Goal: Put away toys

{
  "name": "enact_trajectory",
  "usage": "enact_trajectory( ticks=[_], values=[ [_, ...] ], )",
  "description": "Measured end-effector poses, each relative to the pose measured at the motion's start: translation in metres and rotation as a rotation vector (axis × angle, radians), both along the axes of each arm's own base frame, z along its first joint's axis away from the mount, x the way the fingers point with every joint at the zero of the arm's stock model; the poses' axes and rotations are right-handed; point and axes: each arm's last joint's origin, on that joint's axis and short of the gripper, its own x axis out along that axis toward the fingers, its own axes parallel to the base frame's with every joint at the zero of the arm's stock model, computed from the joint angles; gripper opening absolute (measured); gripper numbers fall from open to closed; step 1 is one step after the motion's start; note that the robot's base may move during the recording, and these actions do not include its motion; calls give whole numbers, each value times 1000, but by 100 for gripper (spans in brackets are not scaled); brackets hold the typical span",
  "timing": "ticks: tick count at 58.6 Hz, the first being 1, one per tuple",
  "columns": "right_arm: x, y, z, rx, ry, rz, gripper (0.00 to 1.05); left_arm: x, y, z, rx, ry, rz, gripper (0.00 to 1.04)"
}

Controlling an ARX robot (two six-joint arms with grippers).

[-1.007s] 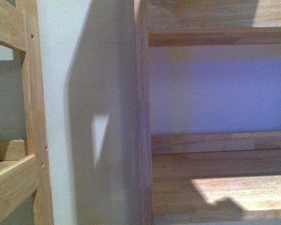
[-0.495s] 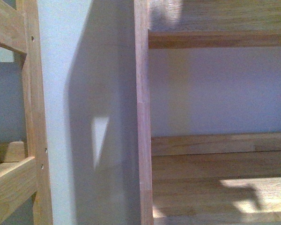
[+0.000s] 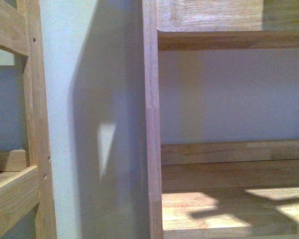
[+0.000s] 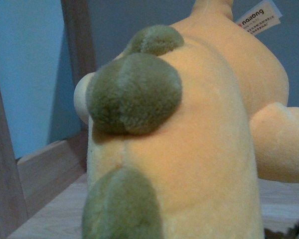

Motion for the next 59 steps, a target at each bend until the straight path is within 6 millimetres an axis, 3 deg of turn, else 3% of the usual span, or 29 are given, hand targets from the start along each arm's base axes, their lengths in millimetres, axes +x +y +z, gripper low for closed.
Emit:
enact_trajectory(
  ticks=[13,35,59],
  values=[
    [25,14,8,33,31,45,17,0,0,0,0,0,0,99],
    [82,30,-6,169,181,193,17,0,0,0,0,0,0,99],
    [87,63,0,332,264,450,17,0,0,0,0,0,0,99]
  ],
)
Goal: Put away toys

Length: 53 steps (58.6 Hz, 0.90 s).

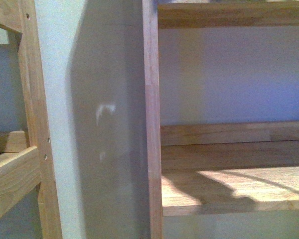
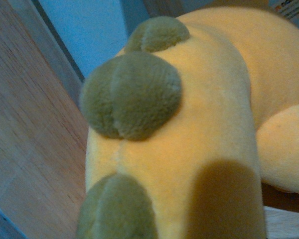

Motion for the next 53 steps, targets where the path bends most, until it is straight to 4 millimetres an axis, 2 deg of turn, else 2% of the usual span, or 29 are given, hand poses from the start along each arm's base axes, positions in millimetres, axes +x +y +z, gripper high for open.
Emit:
enact_trajectory(
  ticks=[15,24,53],
  values=[
    [6,1,8,72,43,45,17,0,0,0,0,-1,0,99],
    [10,-5,12,71,50,46,17,0,0,0,0,0,0,99],
    [20,-29,-1,84,76,-11,17,0,0,0,0,0,0,99]
  ],
)
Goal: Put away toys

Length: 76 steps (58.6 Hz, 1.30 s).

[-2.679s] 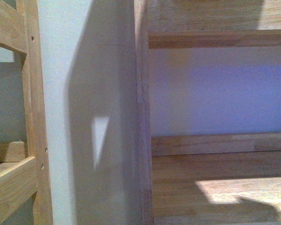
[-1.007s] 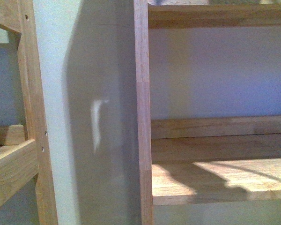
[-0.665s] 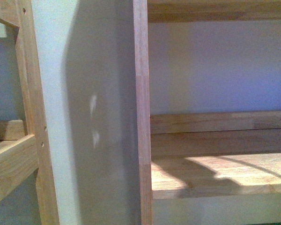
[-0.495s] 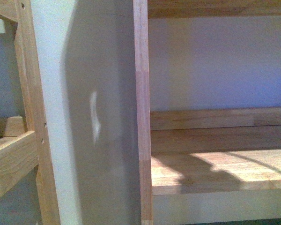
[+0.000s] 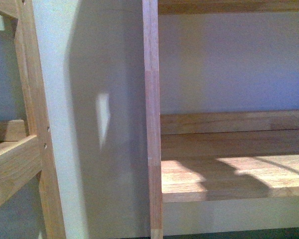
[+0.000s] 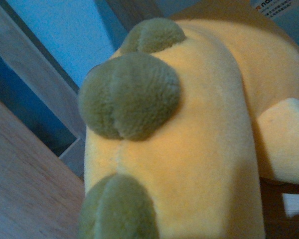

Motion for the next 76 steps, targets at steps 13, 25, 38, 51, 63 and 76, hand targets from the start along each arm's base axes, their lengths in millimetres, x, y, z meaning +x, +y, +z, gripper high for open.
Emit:
enact_trajectory(
  ticks=[13,25,38,51,63,76],
  values=[
    [1,-7,-2,10,9,-22,38,0,0,0,0,0,0,99],
    [0,-8,-1,4,1,-50,67,0,0,0,0,0,0,99],
    [-8,-9,4,-16,-28,-144,95,0,0,0,0,0,0,99],
    [-21,-11,10,-35,-53,-246,104,0,0,0,0,0,0,99],
    [-35,-13,20,-43,-87,-317,104,0,0,0,0,0,0,99],
    [-58,-6,30,-93,-129,-387,104,0,0,0,0,0,0,99]
  ],
)
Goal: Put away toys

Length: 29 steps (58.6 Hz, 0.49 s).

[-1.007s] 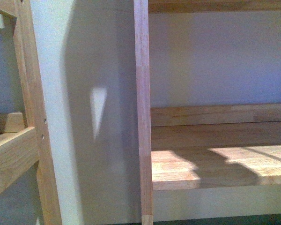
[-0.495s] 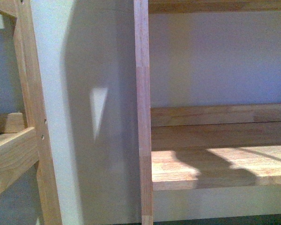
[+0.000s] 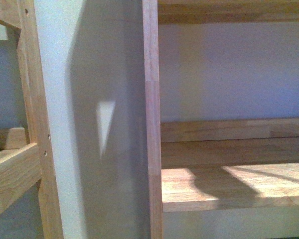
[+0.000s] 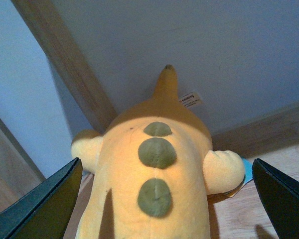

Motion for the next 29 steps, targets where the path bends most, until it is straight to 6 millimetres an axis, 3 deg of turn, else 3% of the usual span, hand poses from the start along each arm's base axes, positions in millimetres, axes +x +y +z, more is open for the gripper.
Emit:
enact_trajectory(
  ticks=[9,13,29],
  values=[
    [-24,12,1,-82,-28,-5,104,0,0,0,0,0,0,99],
    [-47,19,-2,-139,-61,-6,104,0,0,0,0,0,0,99],
    [-117,25,-41,-274,-124,16,104,0,0,0,0,0,0,99]
  ],
)
